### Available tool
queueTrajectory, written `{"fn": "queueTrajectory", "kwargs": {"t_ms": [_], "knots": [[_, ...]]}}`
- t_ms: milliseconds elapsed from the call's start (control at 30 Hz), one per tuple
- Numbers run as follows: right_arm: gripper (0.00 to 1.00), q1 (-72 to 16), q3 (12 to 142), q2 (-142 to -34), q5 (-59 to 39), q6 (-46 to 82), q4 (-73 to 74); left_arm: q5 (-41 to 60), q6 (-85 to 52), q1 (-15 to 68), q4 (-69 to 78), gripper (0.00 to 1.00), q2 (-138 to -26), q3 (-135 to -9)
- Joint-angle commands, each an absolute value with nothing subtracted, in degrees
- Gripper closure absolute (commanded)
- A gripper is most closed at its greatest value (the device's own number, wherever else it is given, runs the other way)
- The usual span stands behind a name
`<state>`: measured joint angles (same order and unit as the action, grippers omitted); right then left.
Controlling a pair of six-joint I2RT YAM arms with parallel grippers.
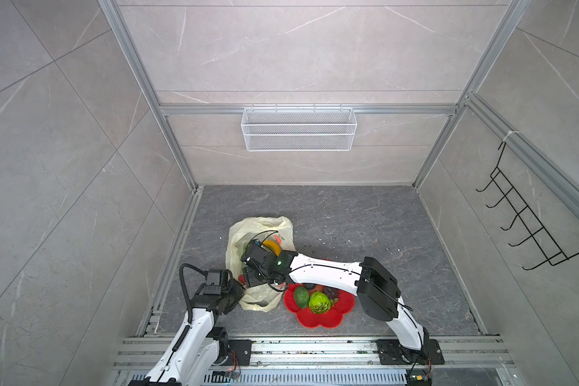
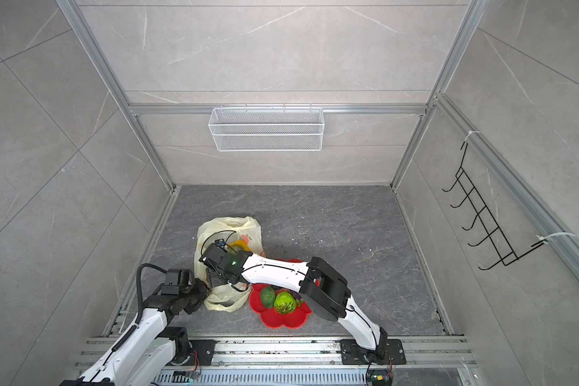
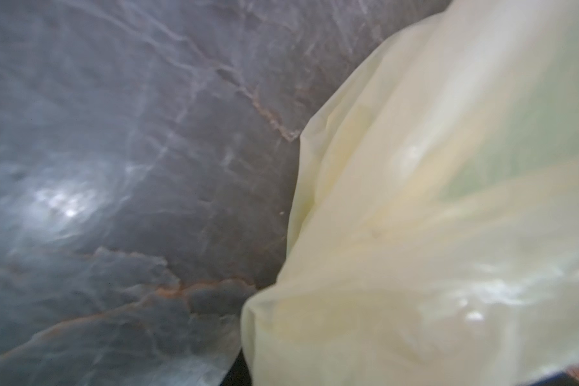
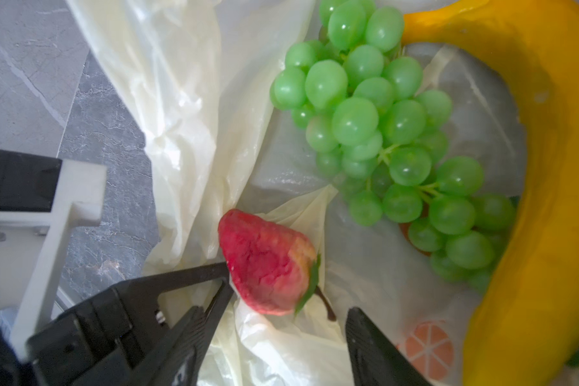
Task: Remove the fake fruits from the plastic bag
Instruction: 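Lower the right gripper into the bag and close it on the red strawberry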
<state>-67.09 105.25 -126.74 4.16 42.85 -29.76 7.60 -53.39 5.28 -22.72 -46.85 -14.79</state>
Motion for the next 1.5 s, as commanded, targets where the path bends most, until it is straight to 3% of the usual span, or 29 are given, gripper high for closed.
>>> {"fn": "queueTrajectory", "kwargs": {"t_ms": [0,233,1100,1467], "knots": [[0.30,-66.7,108.1,-129.1,4.2,43.3,-30.3,7.3,-52.7,5.5,-21.3,0.81,-50.1,-14.6],[0.30,-63.5,107.6,-130.7,0.5,46.0,-28.4,7.2,-52.2,5.5,-19.8,0.86,-52.1,-15.3],[0.27,-63.2,105.1,-136.2,-7.3,49.9,-21.7,6.8,-52.4,5.4,-21.2,0.86,-50.0,-15.0],[0.38,-63.3,103.1,-132.8,-4.3,48.6,-21.0,7.0,-52.1,5.5,-21.0,0.86,-50.0,-15.0]]}}
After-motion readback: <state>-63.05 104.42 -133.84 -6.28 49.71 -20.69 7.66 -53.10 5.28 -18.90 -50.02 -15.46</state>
